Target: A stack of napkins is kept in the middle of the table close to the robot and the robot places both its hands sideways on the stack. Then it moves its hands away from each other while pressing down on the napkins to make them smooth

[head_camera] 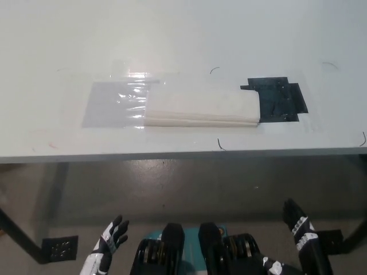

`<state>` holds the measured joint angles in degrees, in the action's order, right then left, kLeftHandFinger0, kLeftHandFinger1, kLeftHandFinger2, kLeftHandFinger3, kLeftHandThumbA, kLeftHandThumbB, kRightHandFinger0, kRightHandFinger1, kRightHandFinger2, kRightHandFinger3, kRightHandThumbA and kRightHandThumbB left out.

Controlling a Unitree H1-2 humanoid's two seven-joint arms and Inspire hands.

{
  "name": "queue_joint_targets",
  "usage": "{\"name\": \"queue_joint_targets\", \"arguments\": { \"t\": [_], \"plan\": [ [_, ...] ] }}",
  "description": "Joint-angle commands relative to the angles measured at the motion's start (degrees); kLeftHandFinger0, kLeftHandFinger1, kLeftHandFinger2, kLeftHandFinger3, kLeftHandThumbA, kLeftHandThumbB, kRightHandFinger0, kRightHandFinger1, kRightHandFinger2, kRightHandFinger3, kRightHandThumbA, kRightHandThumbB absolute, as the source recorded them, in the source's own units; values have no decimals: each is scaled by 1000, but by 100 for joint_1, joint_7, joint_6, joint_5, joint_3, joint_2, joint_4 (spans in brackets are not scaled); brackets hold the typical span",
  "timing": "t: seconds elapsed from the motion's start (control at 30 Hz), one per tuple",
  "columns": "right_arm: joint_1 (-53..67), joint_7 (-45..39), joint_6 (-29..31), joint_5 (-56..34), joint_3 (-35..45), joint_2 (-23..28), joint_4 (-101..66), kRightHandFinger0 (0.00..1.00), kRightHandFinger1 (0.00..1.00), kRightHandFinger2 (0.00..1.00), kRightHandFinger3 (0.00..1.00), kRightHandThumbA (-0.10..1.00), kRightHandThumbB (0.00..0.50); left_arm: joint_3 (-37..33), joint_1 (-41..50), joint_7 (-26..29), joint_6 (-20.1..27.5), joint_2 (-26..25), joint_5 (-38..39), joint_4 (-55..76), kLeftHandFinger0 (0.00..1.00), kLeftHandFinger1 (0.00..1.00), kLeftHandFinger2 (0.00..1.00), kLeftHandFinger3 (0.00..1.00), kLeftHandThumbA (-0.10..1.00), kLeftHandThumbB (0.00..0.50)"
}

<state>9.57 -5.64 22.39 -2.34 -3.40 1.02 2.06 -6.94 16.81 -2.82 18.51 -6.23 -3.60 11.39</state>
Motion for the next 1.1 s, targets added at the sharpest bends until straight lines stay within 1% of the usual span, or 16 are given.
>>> {"name": "queue_joint_targets", "arguments": {
  "t": [0.0,0.07,0.1,0.2,0.33,0.37,0.4,0.43,0.53,0.57,0.6,0.63,0.8,0.97,1.03,1.07],
  "plan": [
    [6,-65,408,-91,15,105,-719,1000,1000,1000,1000,1000,266,-79,9,-202,247,-111,264,848,1000,1000,1000,1000,1000,229],
    [-32,-60,330,-56,14,131,-992,1000,1000,1000,1000,1000,254,-36,-85,-144,341,-85,82,1039,1000,1000,1000,1000,1000,231],
    [-175,-131,240,-149,-26,193,-1195,1000,1000,1000,1000,1000,218,-12,-258,-148,269,-78,63,1253,1000,1000,1000,1000,1000,262],
    [-502,-150,-107,-244,-87,203,-1526,1000,1000,1000,1000,1000,230,-10,-677,-207,-124,-69,308,1662,1000,1000,1000,1000,1000,310],
    [-1057,-143,-479,-339,-119,178,-1687,1000,1000,1000,1000,1000,309,23,-1347,-223,-523,-10,321,1855,1000,1000,1000,1000,1000,287],
    [-1310,-129,-656,-413,-109,156,-1661,1000,1000,1000,1000,1000,360,4,-1618,-238,-680,25,530,1825,1000,1000,1000,1000,1000,303],
    [-1342,-123,-687,-426,-111,158,-1662,1000,1000,1000,1000,1000,364,1,-1654,-239,-713,26,557,1826,1000,1000,1000,1000,1000,303],
    [-1836,-72,-990,-484,-86,90,-1603,1000,1000,1000,1000,1000,417,59,-2258,-179,-976,136,513,1676,1000,1000,1000,1000,1000,321],
    [-2455,-48,-1233,-534,-76,5,-1359,1000,1000,1000,1000,1000,435,115,-3011,-221,-1330,177,768,1372,1000,1000,1000,1000,1000,312],
    [-2599,-49,-1255,-554,-72,-20,-1280,1000,1000,1000,1000,1000,436,144,-3171,-206,-1453,215,855,1305,1000,1000,1000,1000,1000,310],
    [-2910,-111,-1295,-777,-63,-75,-1100,1000,1000,1000,1000,1000,411,217,-3520,-129,-1751,315,929,1137,1000,1000,1000,1000,1000,270],
    [-3212,-83,-1274,-810,-43,-170,-893,1000,1000,1000,1000,1000,390,279,-3892,-120,-1902,359,1046,859,1000,1000,1000,1000,1000,271],
    [-4013,97,-1493,-740,67,-382,-373,1000,1000,1000,1000,1000,327,544,-4957,-52,-2085,535,1194,-219,1000,1000,1000,1000,1000,320],
    [-4715,246,-1587,-776,296,-562,242,1000,1000,1000,1000,1000,323,697,-5800,44,-1904,610,966,-1474,1000,1000,1000,1000,1000,337],
    [-5076,235,-1698,-1120,499,-687,680,1000,1000,1000,1000,1000,357,738,-6144,33,-1868,617,957,-2003,1000,1000,1000,1000,1000,320],
    [-5233,250,-1677,-1204,592,-739,898,1000,1000,1000,1000,1000,338,766,-6295,28,-1860,637,974,-2231,1000,1000,1000,1000,1000,309]
  ]
}}
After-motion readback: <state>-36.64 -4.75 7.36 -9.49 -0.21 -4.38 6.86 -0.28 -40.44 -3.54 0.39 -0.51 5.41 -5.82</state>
